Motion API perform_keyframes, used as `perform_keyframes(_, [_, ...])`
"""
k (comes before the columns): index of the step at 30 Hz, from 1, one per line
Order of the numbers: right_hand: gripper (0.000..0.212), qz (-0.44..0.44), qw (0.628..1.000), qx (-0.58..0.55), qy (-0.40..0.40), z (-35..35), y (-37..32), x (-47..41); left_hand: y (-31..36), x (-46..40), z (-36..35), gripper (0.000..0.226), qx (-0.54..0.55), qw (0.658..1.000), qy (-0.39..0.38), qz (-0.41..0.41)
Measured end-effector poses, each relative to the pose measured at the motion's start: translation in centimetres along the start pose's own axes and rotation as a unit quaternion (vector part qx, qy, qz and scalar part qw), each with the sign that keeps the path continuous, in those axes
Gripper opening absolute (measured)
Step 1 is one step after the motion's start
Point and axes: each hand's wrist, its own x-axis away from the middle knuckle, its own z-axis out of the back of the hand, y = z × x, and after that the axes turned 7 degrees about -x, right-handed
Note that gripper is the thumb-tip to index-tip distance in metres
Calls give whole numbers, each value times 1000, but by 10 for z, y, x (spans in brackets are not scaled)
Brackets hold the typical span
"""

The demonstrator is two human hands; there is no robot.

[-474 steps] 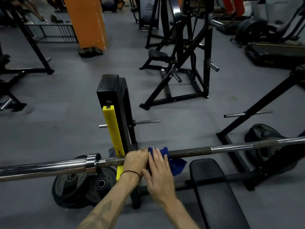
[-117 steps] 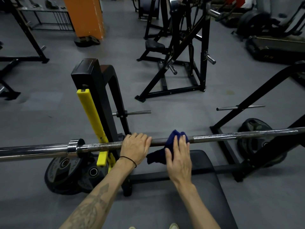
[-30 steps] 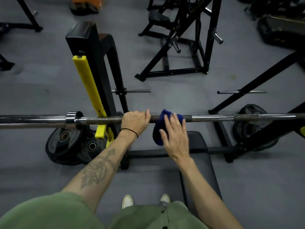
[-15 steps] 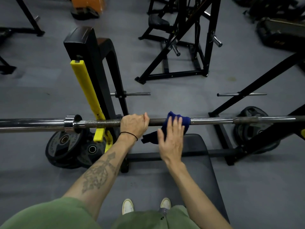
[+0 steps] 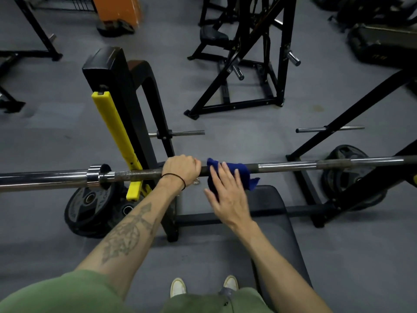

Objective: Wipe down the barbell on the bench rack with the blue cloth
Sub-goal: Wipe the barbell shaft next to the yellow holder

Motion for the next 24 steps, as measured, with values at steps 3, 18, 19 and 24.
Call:
perform_keyframes(3, [62, -54, 996, 33, 66, 18, 43, 7, 3, 9, -18, 28, -28, 999, 37, 9])
perform_keyframes(18, [69, -167, 977, -100, 90, -4, -6, 5, 28, 35, -69, 82, 4, 976, 209, -67])
perform_keyframes(19, [70, -127, 985, -97, 61, -7, -12, 5, 27, 35, -69, 81, -1, 976, 210, -64])
perform_keyframes(24, [60, -35, 997, 30, 59, 15, 51, 9, 25, 34, -68, 65, 4, 974, 217, -69])
